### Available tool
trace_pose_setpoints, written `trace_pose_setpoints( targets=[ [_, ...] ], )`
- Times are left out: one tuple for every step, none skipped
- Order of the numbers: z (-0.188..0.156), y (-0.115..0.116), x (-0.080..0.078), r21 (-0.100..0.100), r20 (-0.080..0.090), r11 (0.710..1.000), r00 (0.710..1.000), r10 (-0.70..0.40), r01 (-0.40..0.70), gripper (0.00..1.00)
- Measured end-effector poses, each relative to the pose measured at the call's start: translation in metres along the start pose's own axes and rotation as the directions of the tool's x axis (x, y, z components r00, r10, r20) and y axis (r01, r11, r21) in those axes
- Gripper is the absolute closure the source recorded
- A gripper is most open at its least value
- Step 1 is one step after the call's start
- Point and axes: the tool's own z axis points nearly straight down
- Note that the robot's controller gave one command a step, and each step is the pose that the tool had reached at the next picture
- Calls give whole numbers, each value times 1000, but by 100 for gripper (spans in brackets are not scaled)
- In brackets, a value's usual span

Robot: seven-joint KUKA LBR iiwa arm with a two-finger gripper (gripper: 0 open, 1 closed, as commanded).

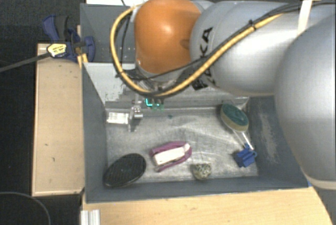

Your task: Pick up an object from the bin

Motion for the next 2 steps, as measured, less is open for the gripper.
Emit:
trace_pose_setpoints(
  targets=[
    [44,2,-14,2,3,947,947,-321,321,0],
    [115,-43,12,-4,23,964,964,-265,266,0]
  ],
)
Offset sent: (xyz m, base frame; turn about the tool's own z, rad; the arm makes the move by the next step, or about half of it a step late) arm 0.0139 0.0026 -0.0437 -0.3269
